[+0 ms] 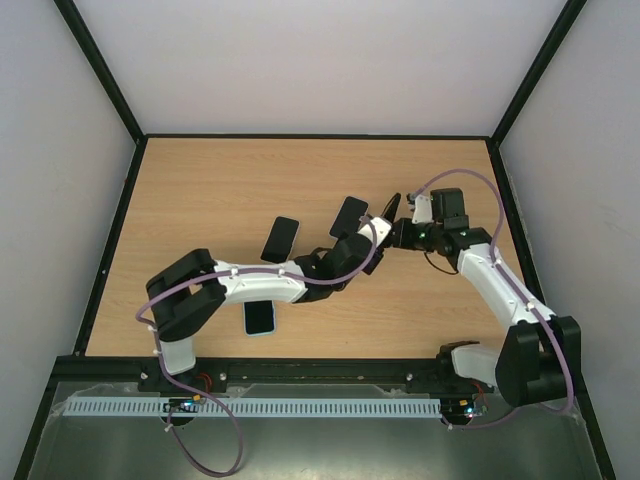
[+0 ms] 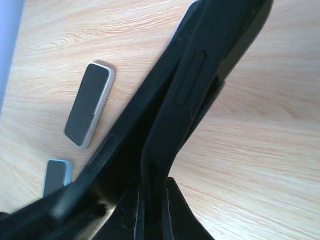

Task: Take the phone out of the phone case
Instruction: Remove the phone case from the phone, then place the phone case at the center of the board, then place the phone at the center of the board.

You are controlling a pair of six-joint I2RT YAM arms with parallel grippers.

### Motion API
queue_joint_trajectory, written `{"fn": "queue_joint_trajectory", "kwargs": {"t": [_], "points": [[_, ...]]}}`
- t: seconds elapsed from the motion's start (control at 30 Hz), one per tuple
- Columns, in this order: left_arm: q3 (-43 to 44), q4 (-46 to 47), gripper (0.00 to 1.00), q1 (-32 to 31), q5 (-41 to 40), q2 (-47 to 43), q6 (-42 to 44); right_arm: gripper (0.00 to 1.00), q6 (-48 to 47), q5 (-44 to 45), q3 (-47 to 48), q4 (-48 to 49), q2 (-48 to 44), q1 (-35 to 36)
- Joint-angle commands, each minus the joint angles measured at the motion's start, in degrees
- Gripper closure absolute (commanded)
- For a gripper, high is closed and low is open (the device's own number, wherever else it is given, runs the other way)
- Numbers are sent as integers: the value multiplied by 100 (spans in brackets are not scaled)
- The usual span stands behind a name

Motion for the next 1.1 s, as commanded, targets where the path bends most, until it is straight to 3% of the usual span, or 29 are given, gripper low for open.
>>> {"fn": "queue_joint_trajectory", "kwargs": {"t": [0.0, 0.17, 0.3, 0.47, 0.57, 0.7, 0.9, 1.07], "points": [[178, 517, 98, 139, -521, -835, -474, 98, -1187, 1793, 228, -336, 15, -298], [-58, 817, 98, 176, -351, -1024, -633, 98, -2077, 2216, 426, -495, -143, -302], [-56, 740, 98, 186, -181, -1024, -750, 98, -2210, 2488, 644, -463, -47, -426], [23, 386, 97, -74, -707, -789, -177, 98, -2516, 2059, 1225, -548, 543, -1428], [262, 85, 98, -412, -1392, -524, 321, 98, -3238, 1353, 1632, -933, 1048, -2234], [789, -412, 98, -625, -2049, 106, 705, 98, -4288, 909, 2160, -1668, 1769, -2789], [1505, -758, 97, -752, -2642, 1052, 1237, 98, -5067, 274, 2570, -2668, 2696, -3218], [1960, -1022, 98, -872, -2877, 1752, 1675, 98, -4815, 236, 2461, -2334, 3094, -3224]]}}
